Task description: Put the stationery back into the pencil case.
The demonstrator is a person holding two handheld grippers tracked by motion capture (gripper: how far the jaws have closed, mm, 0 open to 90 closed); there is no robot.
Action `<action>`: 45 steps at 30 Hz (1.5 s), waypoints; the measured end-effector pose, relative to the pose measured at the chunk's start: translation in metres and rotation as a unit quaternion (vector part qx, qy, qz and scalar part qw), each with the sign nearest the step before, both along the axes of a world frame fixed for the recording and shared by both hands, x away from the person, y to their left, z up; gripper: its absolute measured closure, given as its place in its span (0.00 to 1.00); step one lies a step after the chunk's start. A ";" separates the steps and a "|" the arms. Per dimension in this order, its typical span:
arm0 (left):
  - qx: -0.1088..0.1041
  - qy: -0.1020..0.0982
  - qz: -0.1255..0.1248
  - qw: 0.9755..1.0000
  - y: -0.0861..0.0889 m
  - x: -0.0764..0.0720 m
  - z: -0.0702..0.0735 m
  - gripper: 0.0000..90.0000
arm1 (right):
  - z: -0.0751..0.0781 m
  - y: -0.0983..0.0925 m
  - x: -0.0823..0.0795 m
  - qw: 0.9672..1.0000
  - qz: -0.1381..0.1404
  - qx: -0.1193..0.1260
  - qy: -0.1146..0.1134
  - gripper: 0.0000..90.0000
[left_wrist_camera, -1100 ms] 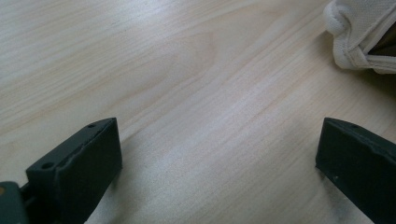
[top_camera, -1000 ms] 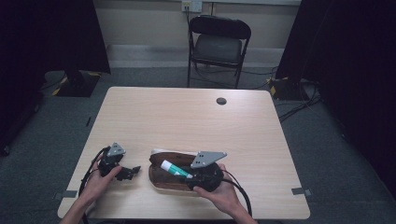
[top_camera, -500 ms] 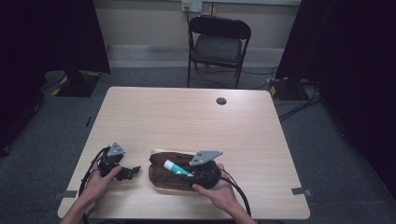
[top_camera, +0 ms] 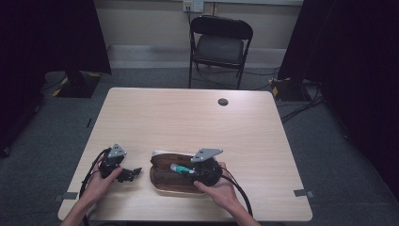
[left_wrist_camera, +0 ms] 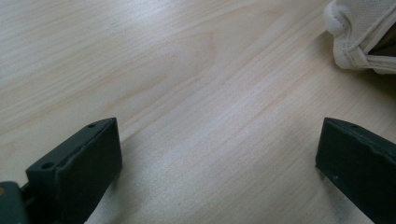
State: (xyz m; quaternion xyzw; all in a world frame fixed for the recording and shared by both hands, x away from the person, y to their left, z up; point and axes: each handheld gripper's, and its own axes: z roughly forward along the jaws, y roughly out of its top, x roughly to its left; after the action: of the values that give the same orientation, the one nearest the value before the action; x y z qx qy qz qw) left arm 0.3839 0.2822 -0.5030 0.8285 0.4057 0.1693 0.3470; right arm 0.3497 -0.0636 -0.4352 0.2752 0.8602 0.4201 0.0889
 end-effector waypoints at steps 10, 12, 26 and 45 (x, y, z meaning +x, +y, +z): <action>0.000 0.000 0.000 1.000 0.000 0.000 0.000 0.00 | 0.001 -0.006 -0.001 1.000 -0.024 0.001 -0.014 0.63; 0.000 0.000 0.000 1.000 0.000 0.000 0.000 0.00 | 0.003 -0.008 -0.002 1.000 -0.027 0.004 -0.015 0.63; 0.000 0.000 0.000 1.000 0.000 0.000 0.000 0.00 | 0.006 -0.040 -0.010 0.999 -0.040 0.033 -0.009 0.65; 0.000 0.000 0.000 1.000 0.000 0.000 0.000 0.00 | 0.001 -0.102 -0.022 0.994 -0.108 0.028 -0.008 0.60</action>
State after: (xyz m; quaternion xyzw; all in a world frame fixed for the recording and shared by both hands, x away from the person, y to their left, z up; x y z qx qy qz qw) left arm 0.3840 0.2822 -0.5030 0.8285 0.4059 0.1691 0.3469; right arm 0.3274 -0.1654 -0.4346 0.3661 0.8123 0.4343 0.1328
